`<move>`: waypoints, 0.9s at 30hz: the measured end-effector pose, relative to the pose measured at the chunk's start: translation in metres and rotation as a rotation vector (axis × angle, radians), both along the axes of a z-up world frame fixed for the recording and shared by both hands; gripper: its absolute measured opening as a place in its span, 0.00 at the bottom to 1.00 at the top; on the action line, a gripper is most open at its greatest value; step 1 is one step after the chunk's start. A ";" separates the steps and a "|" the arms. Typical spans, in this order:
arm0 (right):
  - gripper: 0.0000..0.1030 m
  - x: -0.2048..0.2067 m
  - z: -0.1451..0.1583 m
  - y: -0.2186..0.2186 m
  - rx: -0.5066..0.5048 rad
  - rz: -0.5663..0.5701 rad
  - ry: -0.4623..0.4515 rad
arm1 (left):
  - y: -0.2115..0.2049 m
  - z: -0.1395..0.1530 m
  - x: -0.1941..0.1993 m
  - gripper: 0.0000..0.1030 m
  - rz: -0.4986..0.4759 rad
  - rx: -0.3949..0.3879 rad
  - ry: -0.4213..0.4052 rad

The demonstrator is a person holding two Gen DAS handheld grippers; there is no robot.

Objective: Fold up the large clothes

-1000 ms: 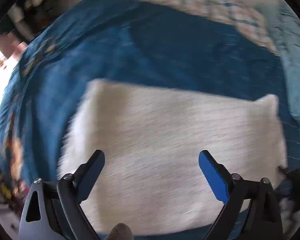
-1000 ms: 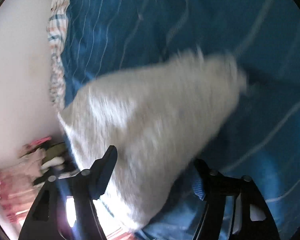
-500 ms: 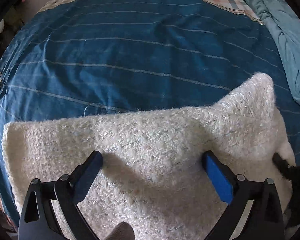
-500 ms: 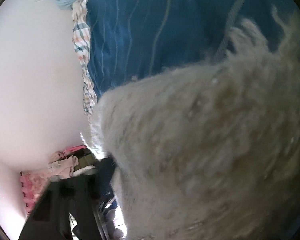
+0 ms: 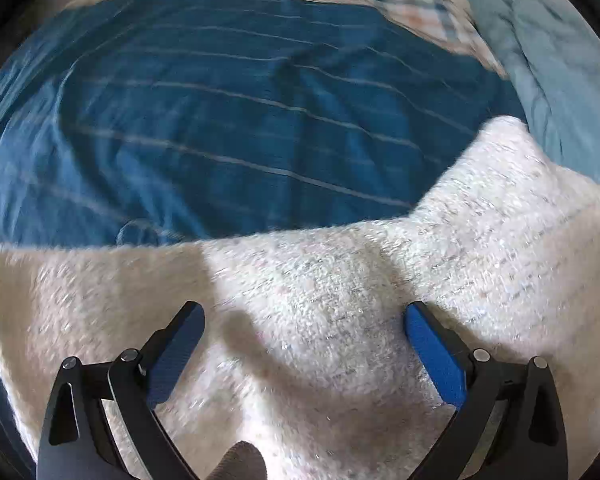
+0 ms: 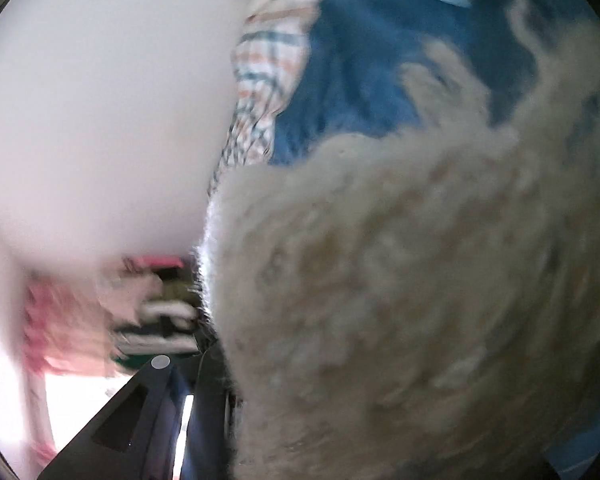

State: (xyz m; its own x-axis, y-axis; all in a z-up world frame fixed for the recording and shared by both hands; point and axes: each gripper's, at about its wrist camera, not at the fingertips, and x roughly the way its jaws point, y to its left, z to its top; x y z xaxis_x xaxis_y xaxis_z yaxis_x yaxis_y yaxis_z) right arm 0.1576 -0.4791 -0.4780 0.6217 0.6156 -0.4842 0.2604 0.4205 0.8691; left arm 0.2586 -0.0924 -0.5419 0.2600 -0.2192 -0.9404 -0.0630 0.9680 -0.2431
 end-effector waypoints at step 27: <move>0.29 -0.025 -0.057 0.481 -0.614 1.004 0.004 | 0.352 -0.044 -0.282 1.00 0.689 0.323 0.128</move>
